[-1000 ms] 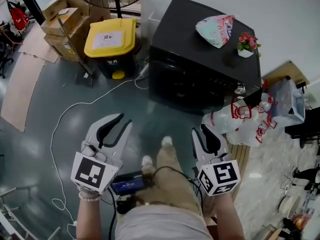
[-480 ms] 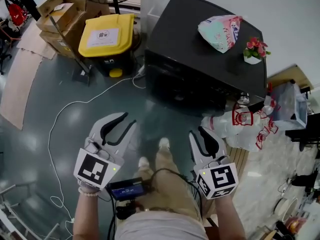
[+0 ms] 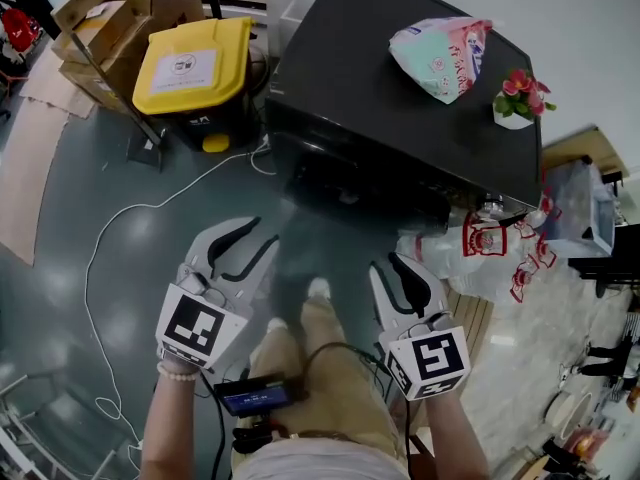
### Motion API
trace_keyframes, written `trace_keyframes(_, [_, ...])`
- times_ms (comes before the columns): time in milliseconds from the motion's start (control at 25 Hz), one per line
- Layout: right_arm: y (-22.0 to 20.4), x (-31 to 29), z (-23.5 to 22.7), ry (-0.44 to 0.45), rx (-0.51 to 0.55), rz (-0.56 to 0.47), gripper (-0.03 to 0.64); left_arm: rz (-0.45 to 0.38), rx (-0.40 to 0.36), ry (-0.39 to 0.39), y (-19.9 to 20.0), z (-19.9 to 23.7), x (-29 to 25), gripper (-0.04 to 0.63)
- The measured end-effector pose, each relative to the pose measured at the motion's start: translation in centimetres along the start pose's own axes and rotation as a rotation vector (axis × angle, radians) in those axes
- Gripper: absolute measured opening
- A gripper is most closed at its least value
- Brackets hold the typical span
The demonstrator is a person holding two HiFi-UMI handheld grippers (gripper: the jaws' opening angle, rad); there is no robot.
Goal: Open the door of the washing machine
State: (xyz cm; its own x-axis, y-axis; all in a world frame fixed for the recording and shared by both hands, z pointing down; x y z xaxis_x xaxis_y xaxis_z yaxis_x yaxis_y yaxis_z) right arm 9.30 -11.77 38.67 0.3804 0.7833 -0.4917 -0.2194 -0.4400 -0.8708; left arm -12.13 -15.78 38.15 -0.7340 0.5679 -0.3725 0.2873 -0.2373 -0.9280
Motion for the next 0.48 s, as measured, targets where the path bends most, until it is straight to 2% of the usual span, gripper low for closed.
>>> trace_keyframes(200, [-1.7,-2.3,-1.3,0.002,-0.002,0.011,0.098,0.024,-0.037,-0.01,-2.2,1.2,-3.4,0.12])
trace_keyframes(480, [-3.8,-5.3,-2.4,0.0,-0.021,0.04,0.098,0.106,-0.067,-0.039,-5.9,2.6,-7.5,0.126])
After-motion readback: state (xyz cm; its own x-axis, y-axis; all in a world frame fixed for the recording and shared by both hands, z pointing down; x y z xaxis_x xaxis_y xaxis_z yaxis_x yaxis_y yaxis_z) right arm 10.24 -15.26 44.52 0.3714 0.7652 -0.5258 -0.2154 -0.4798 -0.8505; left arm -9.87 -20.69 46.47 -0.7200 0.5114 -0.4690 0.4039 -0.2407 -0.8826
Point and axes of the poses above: the fingertips, and each gripper's own axes: x backward along the fingers, z to its left, y out of its top, the point moved 6 cm from there along x, backward along the fingers, and after that the axes turned 6 degrees about -y, right-handed, at the moved point
